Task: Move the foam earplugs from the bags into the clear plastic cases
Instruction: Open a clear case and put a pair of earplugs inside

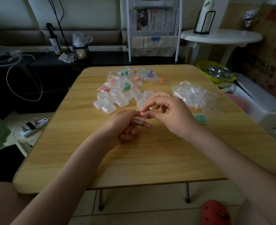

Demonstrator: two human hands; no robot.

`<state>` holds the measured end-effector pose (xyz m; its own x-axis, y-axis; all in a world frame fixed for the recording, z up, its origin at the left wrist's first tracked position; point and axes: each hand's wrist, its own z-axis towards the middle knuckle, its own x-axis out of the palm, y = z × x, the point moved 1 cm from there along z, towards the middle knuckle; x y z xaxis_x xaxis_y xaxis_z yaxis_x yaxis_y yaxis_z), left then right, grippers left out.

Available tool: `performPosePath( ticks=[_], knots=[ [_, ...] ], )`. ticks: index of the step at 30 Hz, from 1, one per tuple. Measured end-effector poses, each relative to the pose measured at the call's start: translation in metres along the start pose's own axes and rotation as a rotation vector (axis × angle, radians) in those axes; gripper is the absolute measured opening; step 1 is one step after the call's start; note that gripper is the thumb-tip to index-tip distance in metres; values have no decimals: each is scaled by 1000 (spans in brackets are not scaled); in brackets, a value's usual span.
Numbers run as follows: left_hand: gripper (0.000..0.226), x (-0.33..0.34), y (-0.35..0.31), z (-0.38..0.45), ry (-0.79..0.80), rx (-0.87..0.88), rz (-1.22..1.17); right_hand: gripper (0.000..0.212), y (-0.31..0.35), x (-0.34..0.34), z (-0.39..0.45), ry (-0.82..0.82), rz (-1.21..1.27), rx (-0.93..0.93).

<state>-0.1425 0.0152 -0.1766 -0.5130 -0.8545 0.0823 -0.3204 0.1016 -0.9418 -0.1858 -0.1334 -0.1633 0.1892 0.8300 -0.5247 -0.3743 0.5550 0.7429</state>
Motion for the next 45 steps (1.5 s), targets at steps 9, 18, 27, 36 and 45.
performPosePath(
  ticks=[9, 18, 27, 36, 45],
  knots=[
    [30, -2, 2, 2, 83, -17, -148, 20, 0, 1, -1, 51, -133, 38],
    [32, -3, 2, 6, 32, -49, -289, 24, 2, 1, -3, -88, -132, -103],
    [39, 0, 5, 5, 82, 7, -381, 26, -5, 29, -9, 105, -398, -305],
    [21, -3, 7, 8, 113, 8, -473, 8, 3, 13, -9, -194, -102, -179],
    [34, 6, 6, 5, 186, 10, -567, 17, -9, 12, -7, -248, -201, -160]
  ],
)
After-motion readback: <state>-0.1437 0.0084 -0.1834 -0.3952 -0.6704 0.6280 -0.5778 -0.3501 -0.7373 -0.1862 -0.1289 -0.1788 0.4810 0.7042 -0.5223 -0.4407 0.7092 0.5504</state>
